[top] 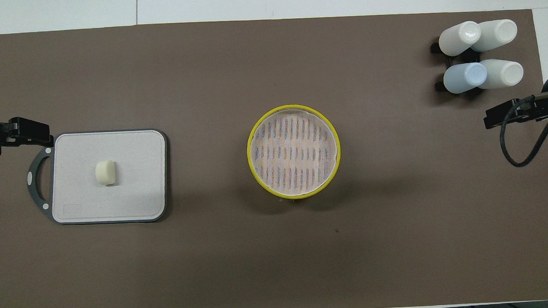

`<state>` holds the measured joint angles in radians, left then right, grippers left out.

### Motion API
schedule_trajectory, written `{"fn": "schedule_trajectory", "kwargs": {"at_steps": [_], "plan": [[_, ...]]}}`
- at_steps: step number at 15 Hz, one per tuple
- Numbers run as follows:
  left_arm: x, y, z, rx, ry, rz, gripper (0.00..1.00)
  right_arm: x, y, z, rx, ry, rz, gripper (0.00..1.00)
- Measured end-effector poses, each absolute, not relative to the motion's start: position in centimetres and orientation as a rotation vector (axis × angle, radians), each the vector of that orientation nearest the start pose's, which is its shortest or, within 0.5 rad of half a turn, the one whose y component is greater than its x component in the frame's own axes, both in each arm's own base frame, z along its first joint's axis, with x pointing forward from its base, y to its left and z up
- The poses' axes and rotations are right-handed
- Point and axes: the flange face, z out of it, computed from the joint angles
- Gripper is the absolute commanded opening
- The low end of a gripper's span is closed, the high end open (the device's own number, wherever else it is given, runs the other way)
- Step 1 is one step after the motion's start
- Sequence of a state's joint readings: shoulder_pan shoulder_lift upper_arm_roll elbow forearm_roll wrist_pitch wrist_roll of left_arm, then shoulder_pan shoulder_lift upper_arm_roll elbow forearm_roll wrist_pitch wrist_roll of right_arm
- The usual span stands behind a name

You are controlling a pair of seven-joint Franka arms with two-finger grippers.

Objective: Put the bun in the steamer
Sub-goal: 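Move the left gripper down over the white bun on the board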

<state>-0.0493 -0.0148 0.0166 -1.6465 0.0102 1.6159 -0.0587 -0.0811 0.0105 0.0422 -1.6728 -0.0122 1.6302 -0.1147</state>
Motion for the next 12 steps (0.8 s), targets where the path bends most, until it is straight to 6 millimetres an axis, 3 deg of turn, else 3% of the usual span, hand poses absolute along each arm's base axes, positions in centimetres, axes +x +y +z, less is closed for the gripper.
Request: {"fn": "schedule_trajectory", "kwargs": {"at_steps": [6, 12], "plan": [[55.5, -1.7, 59.7, -3.132, -0.04, -0.013, 1.0, 55.8, -2.3, 57.5, -3.146, -0.121, 0.085, 1.0], [54.4, -1.4, 52.7, -3.134, -0.045, -0.07, 1.0, 55.8, -1.8, 57.5, -3.145, -0.136, 0.085, 1.0]]}}
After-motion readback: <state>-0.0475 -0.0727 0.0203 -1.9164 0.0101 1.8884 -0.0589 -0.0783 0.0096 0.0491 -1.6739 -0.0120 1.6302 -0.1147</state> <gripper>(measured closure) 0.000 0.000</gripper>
